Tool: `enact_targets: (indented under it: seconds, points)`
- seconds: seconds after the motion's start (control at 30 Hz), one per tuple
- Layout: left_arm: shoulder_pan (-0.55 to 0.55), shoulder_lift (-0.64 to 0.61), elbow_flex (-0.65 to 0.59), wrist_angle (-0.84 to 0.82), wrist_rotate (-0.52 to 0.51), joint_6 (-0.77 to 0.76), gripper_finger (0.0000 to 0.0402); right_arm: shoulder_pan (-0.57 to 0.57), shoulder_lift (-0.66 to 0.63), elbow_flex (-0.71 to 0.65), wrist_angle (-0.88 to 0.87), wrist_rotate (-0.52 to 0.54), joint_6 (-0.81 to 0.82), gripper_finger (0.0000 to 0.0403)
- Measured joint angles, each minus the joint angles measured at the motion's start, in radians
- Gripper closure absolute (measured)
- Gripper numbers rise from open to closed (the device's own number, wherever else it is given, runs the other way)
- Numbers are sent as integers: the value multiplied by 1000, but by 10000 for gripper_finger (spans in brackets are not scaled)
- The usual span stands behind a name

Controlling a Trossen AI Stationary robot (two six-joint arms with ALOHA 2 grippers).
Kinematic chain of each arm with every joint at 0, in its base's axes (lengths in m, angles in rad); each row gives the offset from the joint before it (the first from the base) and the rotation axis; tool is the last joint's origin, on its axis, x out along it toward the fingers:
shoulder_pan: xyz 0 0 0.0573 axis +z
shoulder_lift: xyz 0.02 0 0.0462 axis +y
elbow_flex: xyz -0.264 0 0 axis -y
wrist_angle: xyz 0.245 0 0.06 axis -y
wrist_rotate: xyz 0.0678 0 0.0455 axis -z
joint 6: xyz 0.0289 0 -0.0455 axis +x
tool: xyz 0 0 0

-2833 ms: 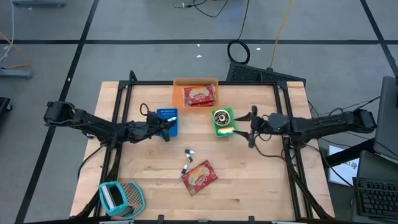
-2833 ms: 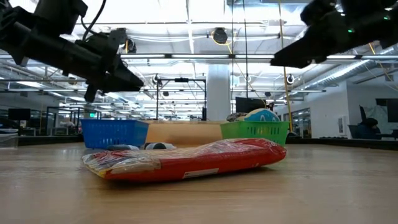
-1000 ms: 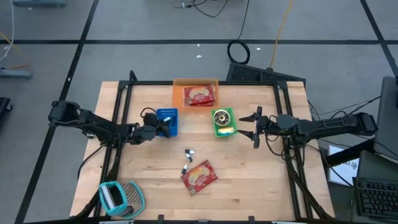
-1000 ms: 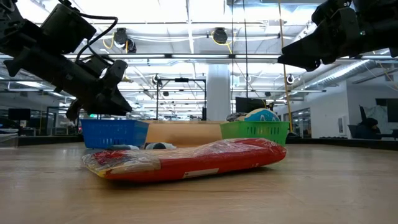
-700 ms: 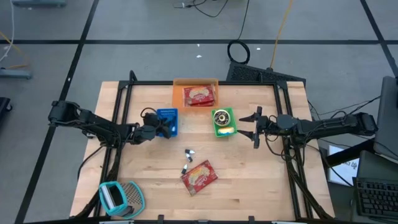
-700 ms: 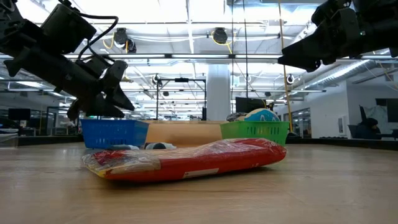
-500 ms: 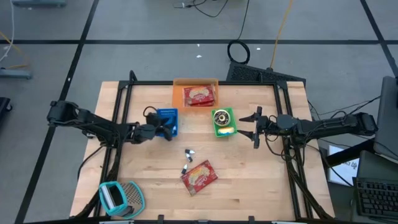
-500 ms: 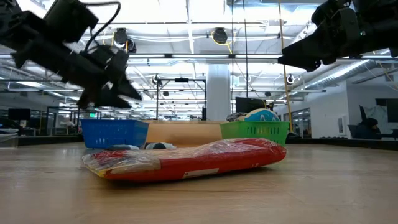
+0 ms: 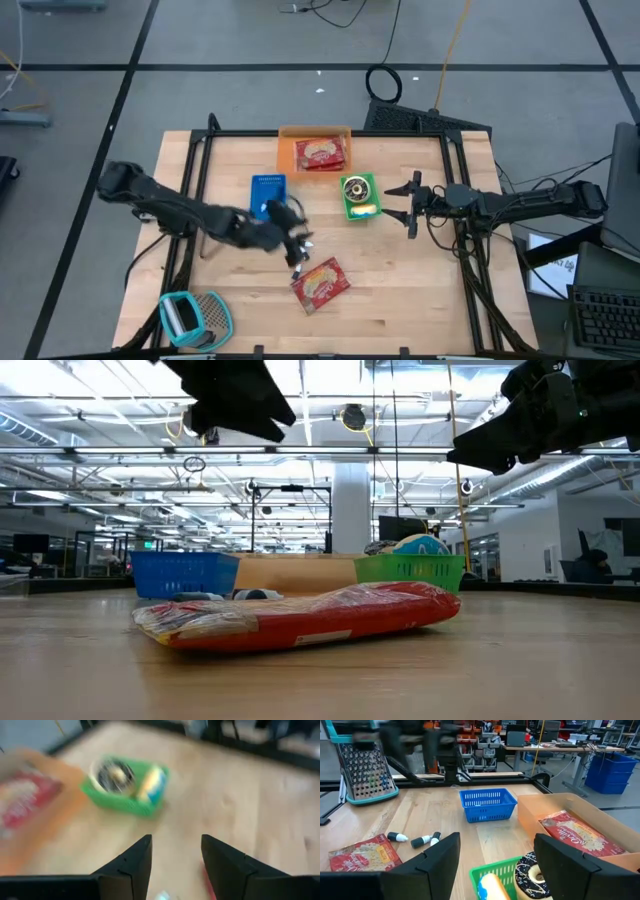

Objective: Pick & Place Food Item
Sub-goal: Put the black food coloring bottle into the blue bin

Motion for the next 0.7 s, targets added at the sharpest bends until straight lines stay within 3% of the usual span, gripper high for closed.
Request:
enact_targets:
  seconds: [0.17,0.3,0.5,0.7]
  points:
    - [-68,194,207,-298,106,-213,245,0,0,0,-1,1,3,161]
    - [-93,314,288,-460,198,-427,259,0,0,0,-1,1,1,161]
    - [-103,421,298,-478,305,-645,283,0,0,0,0,2,0,161]
    - [-87,476,298,-482,381,-708,300,0,0,0,-7,2,19,161]
